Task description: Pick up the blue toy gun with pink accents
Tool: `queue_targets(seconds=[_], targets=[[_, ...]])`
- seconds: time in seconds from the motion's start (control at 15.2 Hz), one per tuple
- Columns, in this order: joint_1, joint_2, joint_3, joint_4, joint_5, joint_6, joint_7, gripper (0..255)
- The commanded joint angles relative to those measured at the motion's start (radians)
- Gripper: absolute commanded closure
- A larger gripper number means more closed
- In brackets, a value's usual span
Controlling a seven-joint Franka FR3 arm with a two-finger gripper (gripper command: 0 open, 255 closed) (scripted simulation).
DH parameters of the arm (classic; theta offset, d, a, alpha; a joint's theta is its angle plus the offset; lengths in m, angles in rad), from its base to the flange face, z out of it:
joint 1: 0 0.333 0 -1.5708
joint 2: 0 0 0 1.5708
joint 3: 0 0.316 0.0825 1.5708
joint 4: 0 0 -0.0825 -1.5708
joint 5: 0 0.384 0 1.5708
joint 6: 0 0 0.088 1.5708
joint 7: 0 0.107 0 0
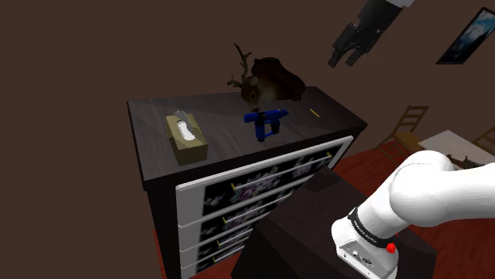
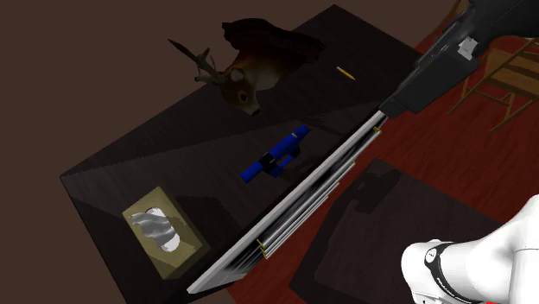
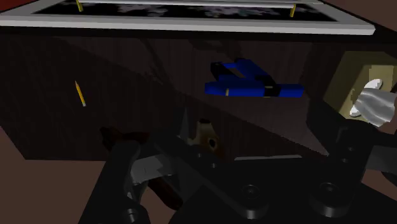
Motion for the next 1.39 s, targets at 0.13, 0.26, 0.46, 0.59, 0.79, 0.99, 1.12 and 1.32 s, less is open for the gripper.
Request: queue_targets(seconds=[0.13,0.26,0.46,0.59,0.79,0.99,1.12,1.32], targets=[[0.04,0.054,-0.035,-0.011,-0.018,0.046,-0.119,0],[0.08,0.111,-0.069,-0.017,-0.034,0.09,-0.237,0],[0.139,0.203,-0.114,-0.019,-0.053,0.153,-0.411,0],[0.177,0.265,-0.141,-0.016,-0.063,0.192,-0.526,0],[0.23,0.361,-0.173,-0.009,-0.073,0.25,-0.696,0],[0.279,0.455,-0.196,0.0,-0.079,0.306,-0.863,0],[0.309,0.517,-0.205,0.004,-0.082,0.342,-0.972,0],[0.348,0.605,-0.211,0.009,-0.087,0.398,-1.131,0]])
